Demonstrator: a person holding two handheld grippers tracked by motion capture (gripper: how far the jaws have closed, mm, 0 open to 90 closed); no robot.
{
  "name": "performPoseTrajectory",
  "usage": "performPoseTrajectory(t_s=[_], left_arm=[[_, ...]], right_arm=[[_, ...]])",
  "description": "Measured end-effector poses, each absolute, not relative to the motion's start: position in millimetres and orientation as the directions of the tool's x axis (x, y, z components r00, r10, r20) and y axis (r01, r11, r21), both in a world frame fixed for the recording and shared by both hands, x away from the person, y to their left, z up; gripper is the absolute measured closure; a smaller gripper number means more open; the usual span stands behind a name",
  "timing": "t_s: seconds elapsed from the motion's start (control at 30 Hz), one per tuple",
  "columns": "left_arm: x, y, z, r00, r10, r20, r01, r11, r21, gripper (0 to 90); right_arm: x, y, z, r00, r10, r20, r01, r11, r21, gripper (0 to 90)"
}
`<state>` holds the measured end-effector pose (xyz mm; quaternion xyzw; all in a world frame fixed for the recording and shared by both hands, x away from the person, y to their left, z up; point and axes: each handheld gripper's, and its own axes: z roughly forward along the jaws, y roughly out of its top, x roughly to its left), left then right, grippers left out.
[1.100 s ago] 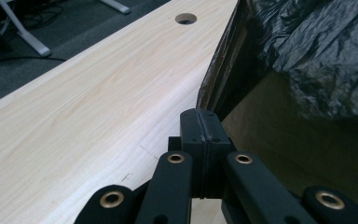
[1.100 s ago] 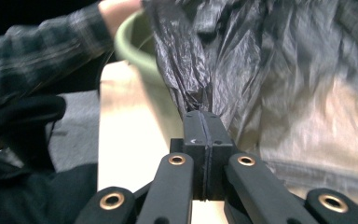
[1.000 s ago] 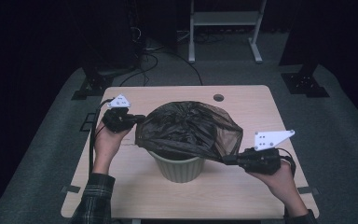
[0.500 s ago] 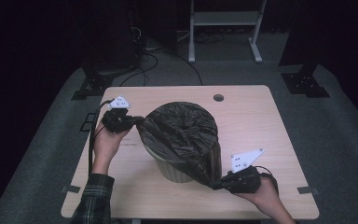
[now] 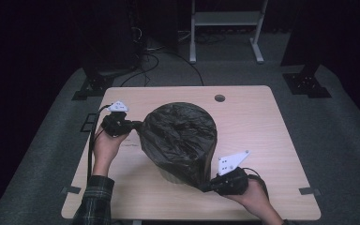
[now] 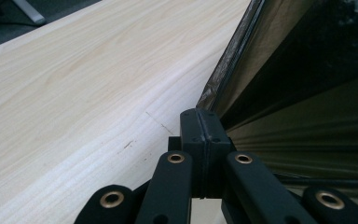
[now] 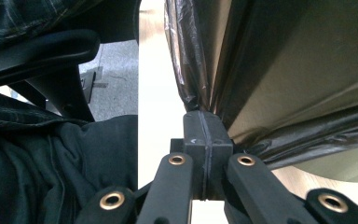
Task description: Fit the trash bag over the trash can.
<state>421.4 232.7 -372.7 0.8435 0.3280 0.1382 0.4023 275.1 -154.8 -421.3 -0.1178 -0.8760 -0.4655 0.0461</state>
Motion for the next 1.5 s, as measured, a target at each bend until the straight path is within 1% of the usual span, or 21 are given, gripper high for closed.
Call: performPoseTrajectory(t_s=[0.07, 0.13, 0.2, 0.27, 0.4, 0.47, 0.53, 0.6, 0.7, 0.77, 0.97, 1.17, 1.23, 1.33, 1.4, 1.5], left_arm=[[421.7, 233.0, -372.3, 0.743, 0.668, -0.034, 0.444, -0.454, 0.772, 90.0], [421.3, 231.2, -371.4, 0.745, 0.667, -0.021, 0.439, -0.465, 0.769, 90.0], [421.3, 228.3, -372.7, 0.748, 0.664, -0.010, 0.437, -0.480, 0.761, 90.0], [422.5, 225.2, -375.5, 0.750, 0.662, -0.009, 0.441, -0.488, 0.753, 90.0], [427.3, 219.3, -381.1, 0.744, 0.669, -0.005, 0.455, -0.501, 0.736, 90.0], [431.5, 216.3, -385.6, 0.742, 0.671, 0.003, 0.468, -0.521, 0.713, 90.0], [434.2, 215.6, -389.4, 0.741, 0.672, -0.011, 0.479, -0.517, 0.709, 90.0], [436.0, 214.3, -393.8, 0.739, 0.673, -0.027, 0.486, -0.505, 0.714, 90.0], [435.8, 211.5, -395.4, 0.742, 0.670, -0.026, 0.483, -0.508, 0.713, 90.0], [435.3, 209.2, -395.7, 0.746, 0.665, -0.027, 0.479, -0.509, 0.715, 90.0], [438.4, 205.0, -401.4, 0.752, 0.656, -0.054, 0.488, -0.501, 0.715, 90.0], [442.9, 201.9, -418.0, 0.730, 0.681, -0.052, 0.541, -0.529, 0.654, 90.0], [443.1, 204.1, -421.3, 0.727, 0.683, -0.075, 0.547, -0.510, 0.664, 90.0], [440.7, 206.5, -416.8, 0.733, 0.676, -0.075, 0.530, -0.499, 0.686, 90.0], [439.4, 207.2, -412.6, 0.736, 0.673, -0.073, 0.519, -0.491, 0.700, 90.0], [439.5, 208.3, -410.8, 0.736, 0.674, -0.062, 0.518, -0.503, 0.692, 90.0]], right_arm=[[275.7, -150.5, -422.3, -0.969, 0.169, 0.183, 0.247, 0.554, 0.795, 90.0], [279.5, -149.2, -427.8, -0.965, 0.207, 0.163, 0.257, 0.595, 0.761, 90.0], [282.5, -152.0, -433.8, -0.960, 0.222, 0.169, 0.271, 0.602, 0.751, 90.0], [284.7, -157.1, -440.2, -0.952, 0.260, 0.160, 0.291, 0.615, 0.733, 90.0], [288.3, -165.2, -444.2, -0.943, 0.276, 0.186, 0.319, 0.584, 0.746, 90.0], [288.8, -164.9, -442.7, -0.942, 0.286, 0.176, 0.316, 0.578, 0.752, 90.0], [290.8, -164.5, -441.0, -0.939, 0.297, 0.171, 0.320, 0.579, 0.750, 90.0], [293.1, -165.2, -441.8, -0.936, 0.303, 0.177, 0.328, 0.577, 0.748, 90.0], [297.4, -169.2, -446.1, -0.927, 0.322, 0.190, 0.351, 0.571, 0.742, 90.0], [300.5, -173.9, -450.6, -0.916, 0.355, 0.189, 0.374, 0.579, 0.725, 90.0], [303.1, -187.5, -456.8, -0.896, 0.391, 0.211, 0.414, 0.562, 0.716, 90.0], [300.9, -180.5, -445.0, -0.906, 0.400, 0.140, 0.365, 0.570, 0.736, 90.0], [303.5, -182.0, -442.9, -0.900, 0.413, 0.138, 0.374, 0.570, 0.732, 90.0], [307.0, -187.9, -448.3, -0.887, 0.435, 0.153, 0.404, 0.575, 0.712, 90.0], [307.6, -190.8, -459.5, -0.878, 0.455, 0.151, 0.430, 0.607, 0.669, 90.0], [306.2, -192.4, -470.4, -0.875, 0.451, 0.178, 0.449, 0.614, 0.649, 90.0]])
